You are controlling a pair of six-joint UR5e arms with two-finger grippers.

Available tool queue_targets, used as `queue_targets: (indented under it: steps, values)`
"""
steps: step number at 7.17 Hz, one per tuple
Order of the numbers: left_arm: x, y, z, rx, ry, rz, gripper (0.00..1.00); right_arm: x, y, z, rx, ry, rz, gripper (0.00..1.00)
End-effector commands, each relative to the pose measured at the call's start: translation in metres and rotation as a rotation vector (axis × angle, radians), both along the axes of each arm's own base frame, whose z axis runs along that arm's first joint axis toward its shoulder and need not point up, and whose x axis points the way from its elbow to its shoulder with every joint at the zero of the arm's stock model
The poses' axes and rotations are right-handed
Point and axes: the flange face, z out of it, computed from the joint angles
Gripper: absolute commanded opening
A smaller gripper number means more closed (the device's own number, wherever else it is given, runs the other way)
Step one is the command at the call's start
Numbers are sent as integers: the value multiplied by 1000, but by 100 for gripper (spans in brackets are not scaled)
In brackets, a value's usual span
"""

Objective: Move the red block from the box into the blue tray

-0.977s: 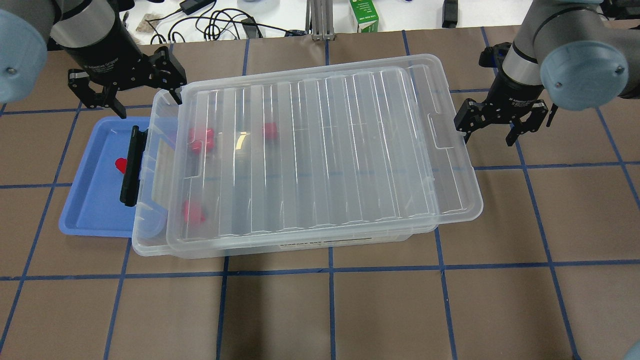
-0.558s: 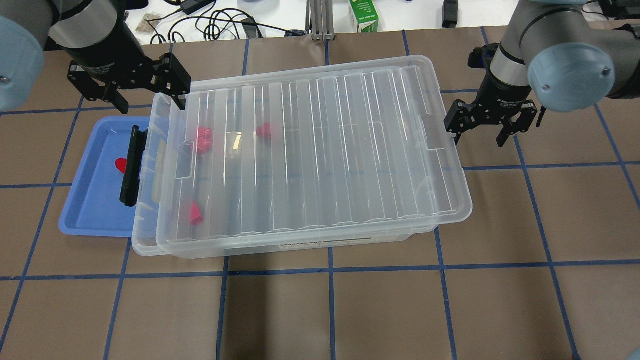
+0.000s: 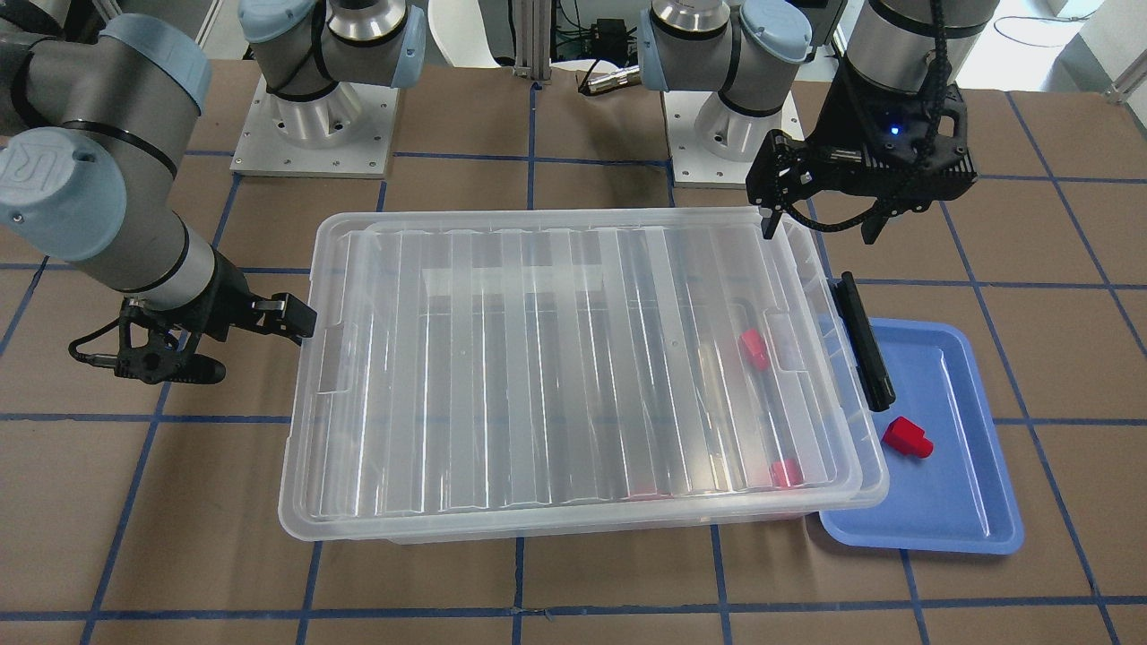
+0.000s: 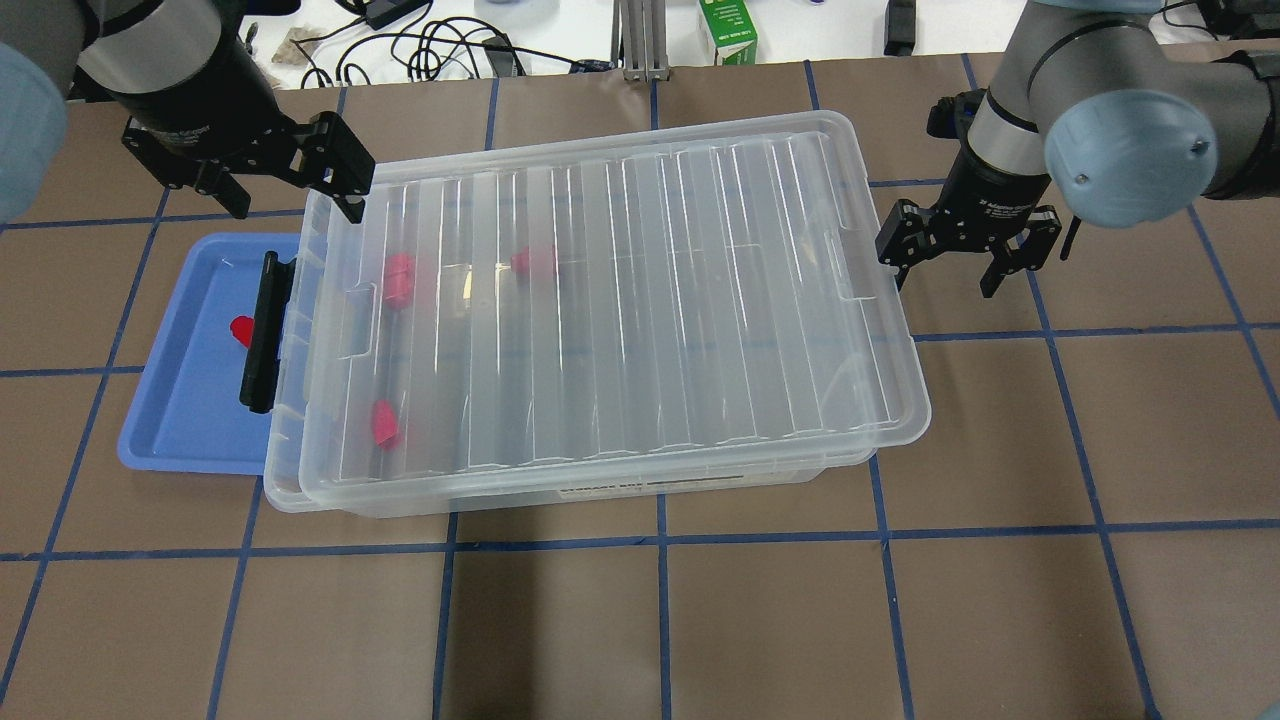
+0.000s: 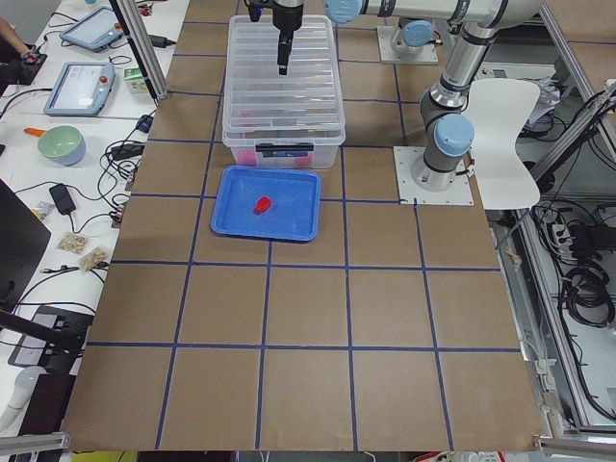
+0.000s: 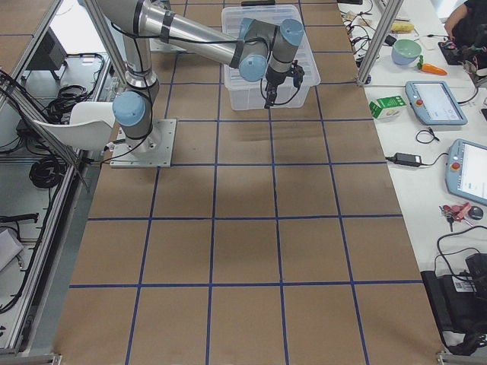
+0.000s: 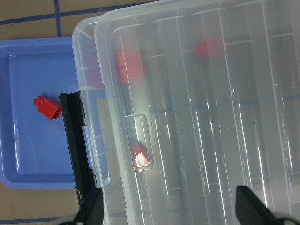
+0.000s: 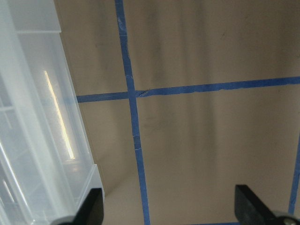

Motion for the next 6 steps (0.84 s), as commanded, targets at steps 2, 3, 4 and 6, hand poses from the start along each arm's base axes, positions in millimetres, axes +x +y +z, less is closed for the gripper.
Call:
queue_targets:
  steps: [2, 3, 4, 6]
  values:
    - [6, -4, -1, 7, 21, 113, 100, 0, 0, 31, -59, 11, 8, 100]
    - [6, -2, -5, 12, 21, 115, 100, 1, 10, 59, -101, 21, 8, 100]
    - [7, -1, -8, 16, 16, 116, 100, 4, 32, 89, -118, 23, 8, 100]
    - [7, -1, -8, 16, 19, 115, 100, 10, 72, 140, -169, 24, 11, 100]
